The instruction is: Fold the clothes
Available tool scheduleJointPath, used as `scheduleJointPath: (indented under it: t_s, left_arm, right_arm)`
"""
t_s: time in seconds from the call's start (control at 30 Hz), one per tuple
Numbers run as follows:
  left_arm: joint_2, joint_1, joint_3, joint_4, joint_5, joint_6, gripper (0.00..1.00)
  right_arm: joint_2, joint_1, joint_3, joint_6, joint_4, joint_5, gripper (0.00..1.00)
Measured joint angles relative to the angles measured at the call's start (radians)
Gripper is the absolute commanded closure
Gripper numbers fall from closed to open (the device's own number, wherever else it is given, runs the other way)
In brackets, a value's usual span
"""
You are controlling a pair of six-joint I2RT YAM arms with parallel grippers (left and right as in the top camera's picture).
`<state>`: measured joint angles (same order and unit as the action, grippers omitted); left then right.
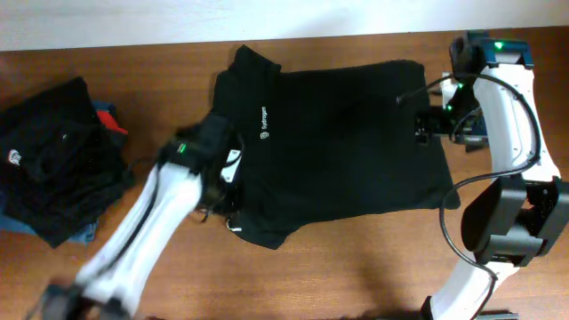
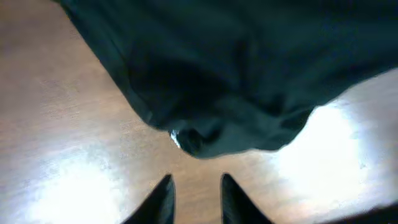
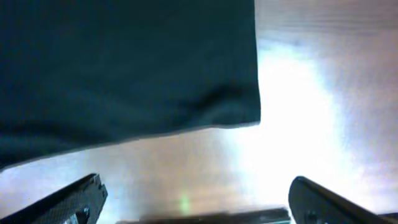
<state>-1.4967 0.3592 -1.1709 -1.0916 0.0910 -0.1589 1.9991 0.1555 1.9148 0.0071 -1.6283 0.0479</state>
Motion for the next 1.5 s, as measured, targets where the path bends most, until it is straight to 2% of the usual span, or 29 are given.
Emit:
scheduleJointPath:
  t_s: [0.07, 0.13, 0.27, 0.47, 0.73, 1.03, 1.07, 1.13, 1.23, 1.37, 1.4, 1.43, 1.5]
  left_arm:
    - [0.096, -0.002, 0.052, 0.029, 0.004, -0.009, 0.6]
    - [0.159, -0.002, 0.122, 0.057, 0.008, -0.021, 0.53]
    - [0.165, -0.002, 0.265, 0.122, 0.011, -0.026, 0.51]
    - [0.16, -0.002, 0.417, 0.303, 0.011, 0.009, 0.5]
    - [0.159, -0.002, 0.475, 0.458, 0.01, 0.123, 0.5]
    - [0.077, -0.002, 0.475, 0.531, 0.01, 0.144, 0.51]
    - [0.063, -0.002, 0.475, 0.535, 0.01, 0.144, 0.52]
    - [0.038, -0.002, 0.476, 0.539, 0.011, 0.144, 0.66]
    - [0.034, -0.002, 0.476, 0.54, 0.012, 0.154, 0.8]
    - [0.034, -0.002, 0.476, 0.539, 0.014, 0.156, 0.83]
    - [0.034, -0.002, 0.476, 0.539, 0.014, 0.156, 0.86]
    - [0.034, -0.002, 0.476, 0.539, 0.014, 0.156, 0.93]
    - [0.034, -0.002, 0.476, 0.537, 0.015, 0.157, 0.99]
  right_arm:
    - [0.0, 0.014, 0.0, 0.002, -0.028, -0.005, 0.01]
    - [0.0, 0.031, 0.0, 0.004, -0.037, -0.015, 0.01]
    - [0.0, 0.041, 0.0, 0.008, -0.036, -0.03, 0.01]
    - [0.0, 0.041, 0.0, 0.011, -0.031, -0.043, 0.01]
    - [0.0, 0.041, 0.0, 0.011, -0.029, -0.046, 0.01]
    - [0.0, 0.041, 0.0, 0.011, -0.021, -0.046, 0.01]
    - [0.0, 0.041, 0.0, 0.012, -0.021, -0.046, 0.01]
    - [0.0, 0.041, 0.0, 0.011, -0.021, -0.046, 0.01]
    - [0.0, 0.041, 0.0, 0.011, -0.021, -0.046, 0.01]
    - [0.0, 0.041, 0.0, 0.012, -0.021, -0.046, 0.01]
    - [0.0, 0.041, 0.0, 0.011, -0.021, -0.046, 0.01]
    - [0.0, 0.041, 0.0, 0.011, -0.021, -0.046, 0.01]
    - [0.0, 0.041, 0.0, 0.012, -0.021, -0.046, 0.01]
